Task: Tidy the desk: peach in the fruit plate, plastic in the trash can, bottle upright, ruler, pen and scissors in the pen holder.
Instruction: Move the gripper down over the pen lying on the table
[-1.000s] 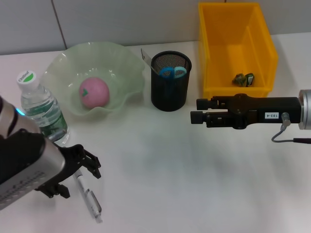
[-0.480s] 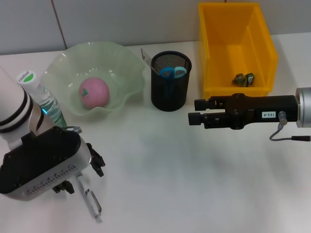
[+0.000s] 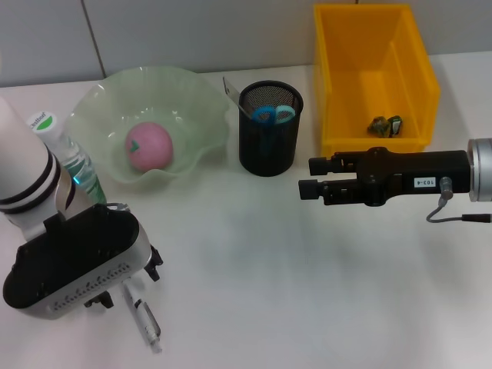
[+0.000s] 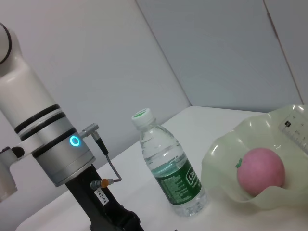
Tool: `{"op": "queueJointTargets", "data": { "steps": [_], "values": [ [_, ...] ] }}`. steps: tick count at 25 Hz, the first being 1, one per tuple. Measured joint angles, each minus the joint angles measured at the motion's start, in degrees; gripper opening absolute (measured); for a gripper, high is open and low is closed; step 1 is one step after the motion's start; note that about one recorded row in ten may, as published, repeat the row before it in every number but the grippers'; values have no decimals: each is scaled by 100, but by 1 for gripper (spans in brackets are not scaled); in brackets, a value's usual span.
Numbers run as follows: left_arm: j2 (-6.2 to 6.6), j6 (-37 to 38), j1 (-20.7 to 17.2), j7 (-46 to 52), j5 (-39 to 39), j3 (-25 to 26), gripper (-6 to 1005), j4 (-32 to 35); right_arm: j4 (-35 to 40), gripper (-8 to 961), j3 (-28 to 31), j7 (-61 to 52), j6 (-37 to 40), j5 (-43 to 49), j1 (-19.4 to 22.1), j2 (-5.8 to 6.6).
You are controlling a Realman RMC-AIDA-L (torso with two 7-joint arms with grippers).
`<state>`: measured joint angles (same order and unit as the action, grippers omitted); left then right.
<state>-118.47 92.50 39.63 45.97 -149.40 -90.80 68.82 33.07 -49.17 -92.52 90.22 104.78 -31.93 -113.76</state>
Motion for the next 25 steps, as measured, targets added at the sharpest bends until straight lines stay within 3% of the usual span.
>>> {"op": "queueJointTargets", "data": {
  "steps": [25],
  "values": [
    [-18,-359,-44,603,-270,-593,604,-53,16,707,-71,16,0,0,-39,-5]
  ]
}}
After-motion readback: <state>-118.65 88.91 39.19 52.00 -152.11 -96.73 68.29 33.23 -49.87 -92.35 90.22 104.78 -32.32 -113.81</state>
